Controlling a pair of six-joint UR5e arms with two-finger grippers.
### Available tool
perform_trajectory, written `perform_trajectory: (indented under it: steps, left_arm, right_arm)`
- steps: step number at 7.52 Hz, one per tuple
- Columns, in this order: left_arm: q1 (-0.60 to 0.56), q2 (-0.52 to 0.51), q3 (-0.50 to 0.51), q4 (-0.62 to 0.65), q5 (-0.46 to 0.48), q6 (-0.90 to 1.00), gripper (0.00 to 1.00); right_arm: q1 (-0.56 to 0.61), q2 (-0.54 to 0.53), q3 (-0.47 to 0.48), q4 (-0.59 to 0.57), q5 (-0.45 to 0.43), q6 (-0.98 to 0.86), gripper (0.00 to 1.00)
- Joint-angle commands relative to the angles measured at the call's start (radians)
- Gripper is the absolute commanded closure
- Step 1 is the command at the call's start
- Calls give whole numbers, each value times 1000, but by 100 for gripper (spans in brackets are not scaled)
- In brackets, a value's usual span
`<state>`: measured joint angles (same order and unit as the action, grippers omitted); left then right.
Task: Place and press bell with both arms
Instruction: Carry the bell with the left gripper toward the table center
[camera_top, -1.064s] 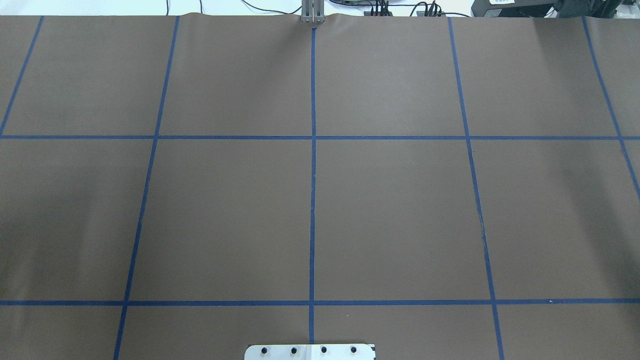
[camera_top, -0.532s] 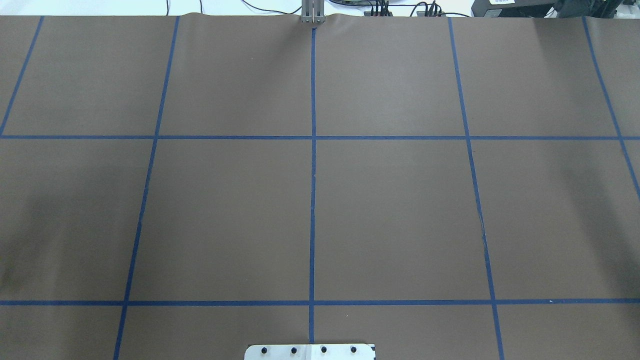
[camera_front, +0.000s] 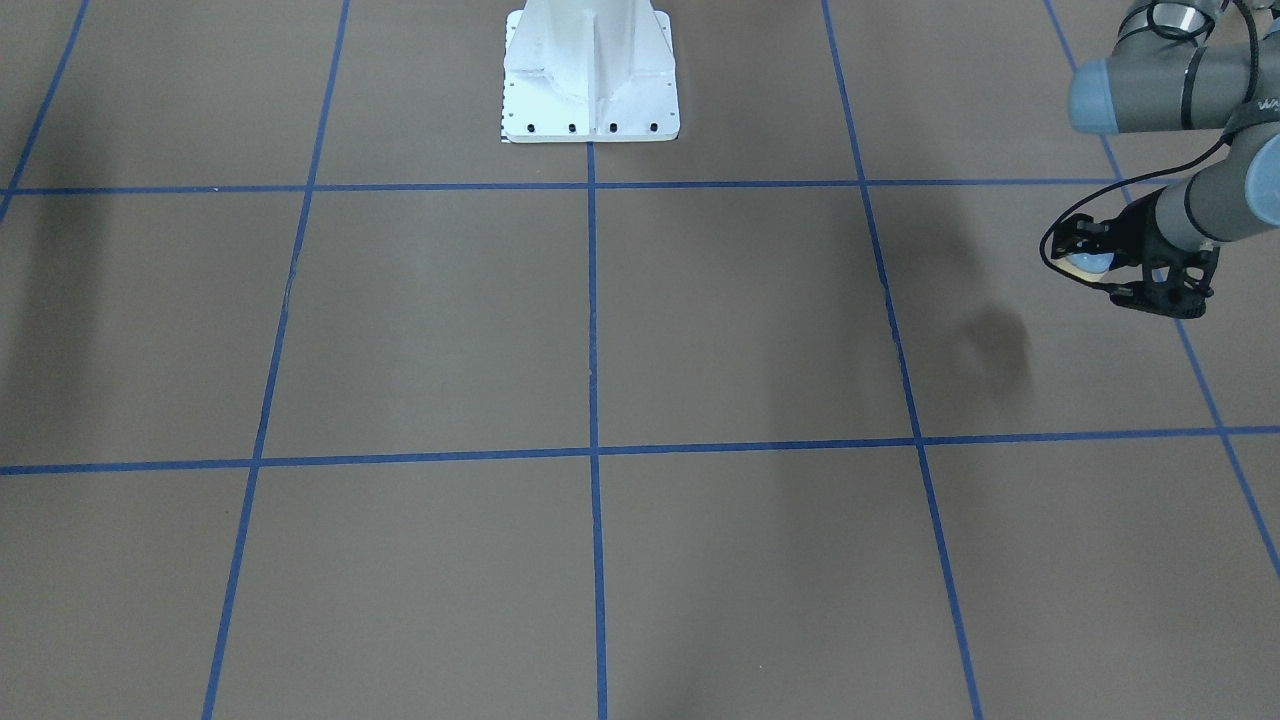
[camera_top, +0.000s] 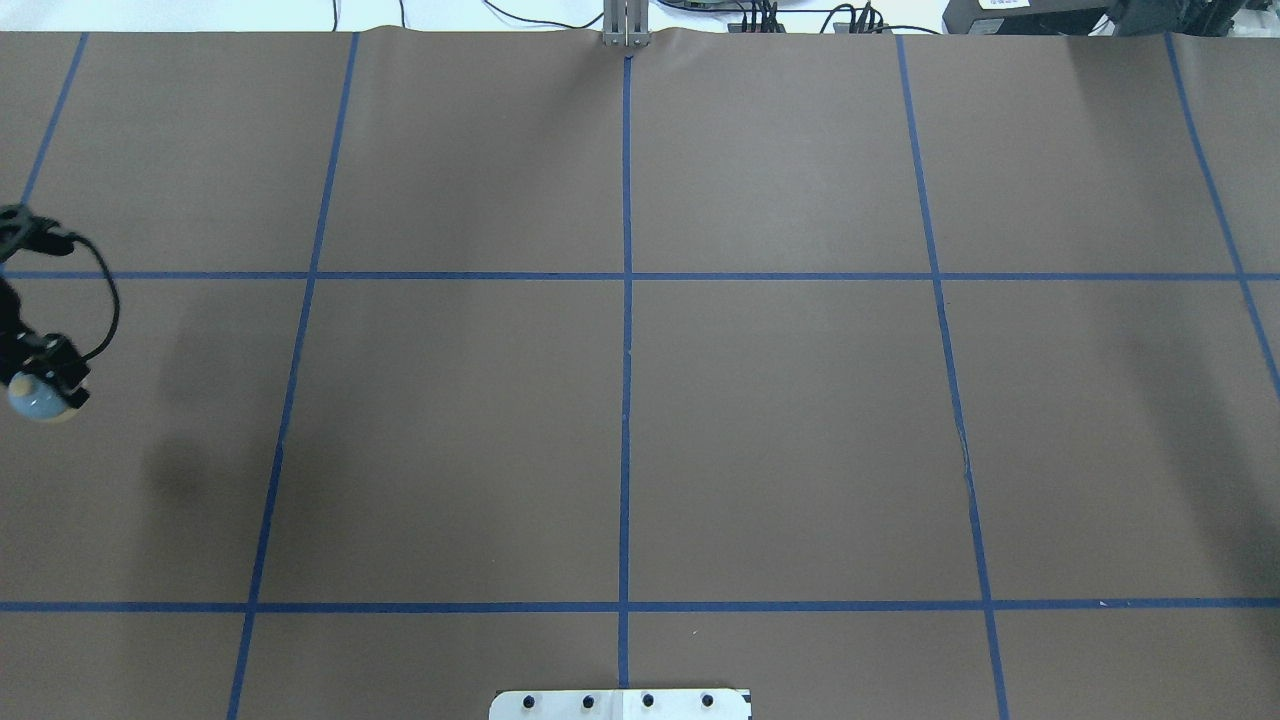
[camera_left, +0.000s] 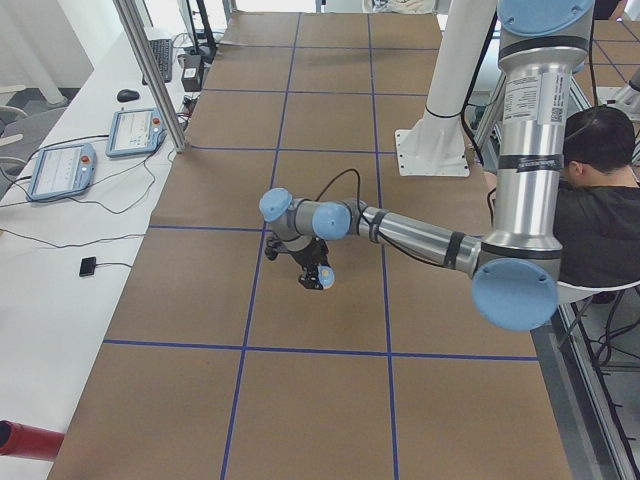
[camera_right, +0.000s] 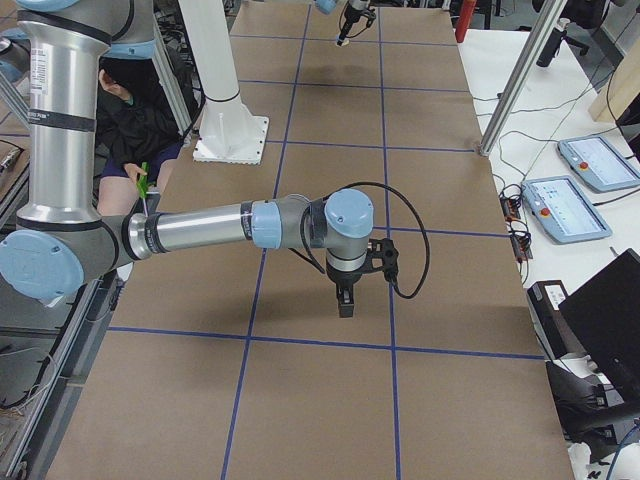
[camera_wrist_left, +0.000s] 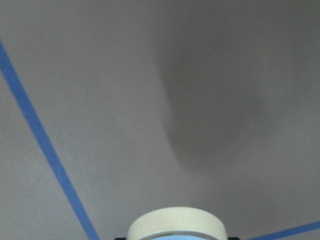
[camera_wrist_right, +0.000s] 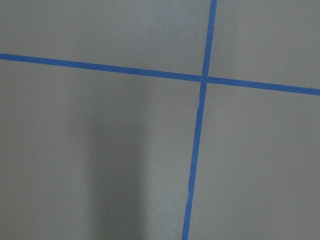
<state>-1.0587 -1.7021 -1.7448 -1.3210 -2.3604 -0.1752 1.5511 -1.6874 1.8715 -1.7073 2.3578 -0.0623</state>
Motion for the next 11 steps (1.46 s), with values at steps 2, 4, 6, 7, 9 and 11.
perform_trajectory:
  steps: [2, 4, 6, 7, 9, 11]
  left_arm:
    - [46, -394, 192, 106, -7, -238, 79]
    - [130, -572, 322, 92, -7, -405, 79]
    - [207, -776, 507, 45, -7, -582, 79]
    - [236, -860, 642, -54, -7, -663, 79]
    - [276, -989, 833, -159, -5, -740, 79]
    - [318, -1011, 844, -188, -3, -806, 79]
  right_arm:
    - [0, 0, 0, 0, 0, -1, 0]
    - [0, 0, 0, 0, 3, 1, 0]
    - [0, 0, 0, 0, 5, 1, 0]
    - [0, 2, 0, 0, 5, 1, 0]
    - [1, 2, 0, 0, 5, 1, 0]
    - [0, 2, -2, 0, 5, 1, 0]
